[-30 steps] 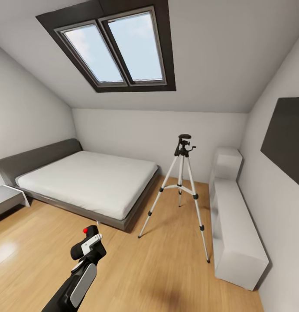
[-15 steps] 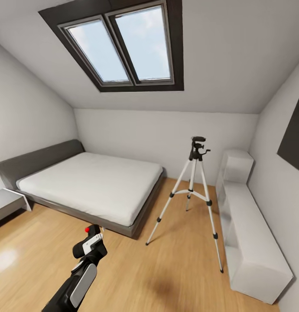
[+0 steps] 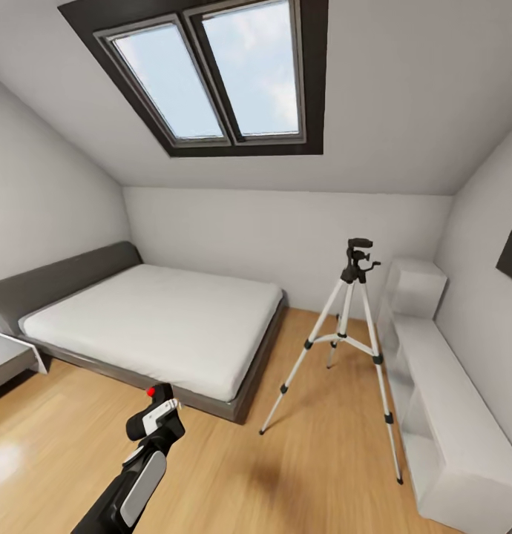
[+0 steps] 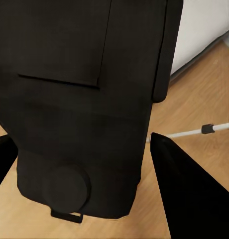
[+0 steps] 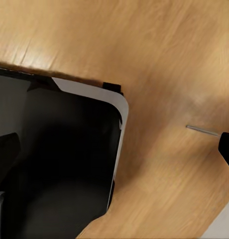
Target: Attach the digital camera to the camera tripod in the bedroom.
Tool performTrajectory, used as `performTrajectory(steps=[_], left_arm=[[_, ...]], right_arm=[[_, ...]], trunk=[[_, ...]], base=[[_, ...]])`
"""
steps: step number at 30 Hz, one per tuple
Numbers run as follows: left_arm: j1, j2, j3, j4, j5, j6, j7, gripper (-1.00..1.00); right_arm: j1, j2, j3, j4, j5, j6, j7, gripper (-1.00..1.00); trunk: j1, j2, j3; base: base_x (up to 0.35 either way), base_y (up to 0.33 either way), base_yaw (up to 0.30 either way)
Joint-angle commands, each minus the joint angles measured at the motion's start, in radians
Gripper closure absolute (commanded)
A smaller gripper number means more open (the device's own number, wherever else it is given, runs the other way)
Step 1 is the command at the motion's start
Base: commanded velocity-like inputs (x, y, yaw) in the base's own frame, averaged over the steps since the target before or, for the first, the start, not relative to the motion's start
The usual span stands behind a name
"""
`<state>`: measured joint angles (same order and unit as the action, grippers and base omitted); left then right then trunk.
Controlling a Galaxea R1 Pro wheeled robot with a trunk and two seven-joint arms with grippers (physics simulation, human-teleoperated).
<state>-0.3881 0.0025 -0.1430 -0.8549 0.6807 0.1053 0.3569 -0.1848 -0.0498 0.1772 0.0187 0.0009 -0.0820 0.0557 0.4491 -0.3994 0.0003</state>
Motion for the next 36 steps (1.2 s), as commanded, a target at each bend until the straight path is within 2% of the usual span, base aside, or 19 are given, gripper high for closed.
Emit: performTrajectory(steps=[1,18,36], left_arm=[[0.0,0.001,-0.003,-0.003,0.001,0.003,0.005,1.0],[0.0,0.001,-0.006,-0.004,-0.002,-0.004,0.005,1.0],[0.0,-0.001,-0.008,-0.003,-0.01,-0.008,0.007,1.0]], right_arm=[[-0.001,0.0,0.004,0.002,0.0,-0.005,0.003,-1.0],[-0.001,0.001,0.006,0.002,0.002,-0.005,0.003,-1.0],[-0.001,0.001,0.008,0.002,0.004,-0.005,0.003,-1.0]], trunk=[[0.001,-0.001,0.0],[0.001,-0.001,0.0],[0.001,-0.001,0.0]], base=[[0.307,0.147,-0.203],[0.316,0.118,-0.235],[0.322,0.017,-0.242]])
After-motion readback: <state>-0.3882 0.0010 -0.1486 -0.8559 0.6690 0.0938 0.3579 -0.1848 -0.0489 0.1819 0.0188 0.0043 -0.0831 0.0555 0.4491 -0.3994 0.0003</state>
